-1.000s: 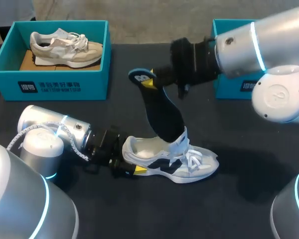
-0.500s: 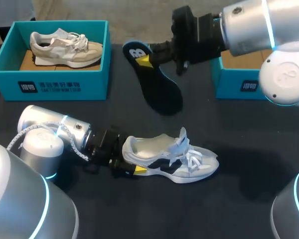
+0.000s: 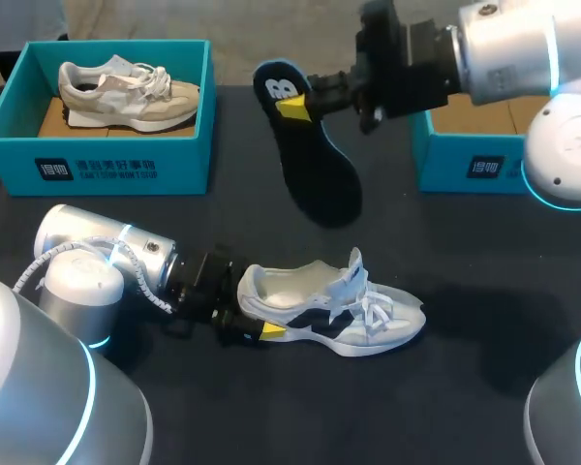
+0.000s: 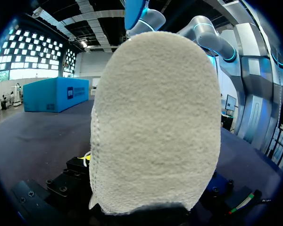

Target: Take the shoe out of the shoebox, open the shoe tongue, remove and reinsert the insole, then place the shoe into the shoebox

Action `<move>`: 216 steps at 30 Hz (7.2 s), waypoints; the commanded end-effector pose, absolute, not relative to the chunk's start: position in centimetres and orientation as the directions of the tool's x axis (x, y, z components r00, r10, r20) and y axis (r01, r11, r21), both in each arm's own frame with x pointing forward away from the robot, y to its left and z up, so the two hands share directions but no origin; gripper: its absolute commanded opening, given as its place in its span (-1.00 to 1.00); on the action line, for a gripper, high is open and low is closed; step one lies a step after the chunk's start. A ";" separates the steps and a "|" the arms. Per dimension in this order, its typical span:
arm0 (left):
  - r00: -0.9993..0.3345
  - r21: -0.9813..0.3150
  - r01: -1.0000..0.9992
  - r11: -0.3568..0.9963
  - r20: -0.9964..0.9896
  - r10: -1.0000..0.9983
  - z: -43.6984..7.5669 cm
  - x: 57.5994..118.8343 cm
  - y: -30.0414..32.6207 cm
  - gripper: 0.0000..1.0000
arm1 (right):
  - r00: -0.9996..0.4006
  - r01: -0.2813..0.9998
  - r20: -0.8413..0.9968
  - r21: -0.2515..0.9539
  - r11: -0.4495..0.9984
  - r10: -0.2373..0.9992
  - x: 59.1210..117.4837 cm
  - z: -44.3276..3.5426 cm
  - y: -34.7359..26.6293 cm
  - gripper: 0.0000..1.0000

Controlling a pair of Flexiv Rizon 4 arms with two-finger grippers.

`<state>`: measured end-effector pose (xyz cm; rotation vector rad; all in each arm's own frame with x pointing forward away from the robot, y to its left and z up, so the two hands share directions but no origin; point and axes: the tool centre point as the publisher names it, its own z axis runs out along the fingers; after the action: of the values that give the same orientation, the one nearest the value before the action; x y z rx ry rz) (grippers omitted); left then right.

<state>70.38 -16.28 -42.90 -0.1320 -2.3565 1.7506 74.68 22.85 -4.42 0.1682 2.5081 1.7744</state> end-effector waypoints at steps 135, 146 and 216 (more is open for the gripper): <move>-0.976 -0.954 -0.049 0.296 0.109 0.191 -43.1 70.4 -16.4 -1.00 | -0.810 0.576 0.566 0.817 0.029 0.154 59.7 16.9 10.1 -1.00; -0.976 -0.954 -0.049 0.296 0.109 0.191 -43.1 70.4 -16.4 -1.00 | -0.810 0.576 0.567 0.817 0.024 0.149 61.1 17.7 11.6 -1.00; -0.978 -0.799 0.073 0.597 0.059 0.198 -34.2 70.8 -7.6 1.00 | -0.799 0.592 0.582 0.806 0.023 0.155 61.5 17.9 11.6 -1.00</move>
<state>71.34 -7.90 -35.27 -0.2278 -2.6110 1.4363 61.27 11.39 17.70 0.9475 2.4493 2.2843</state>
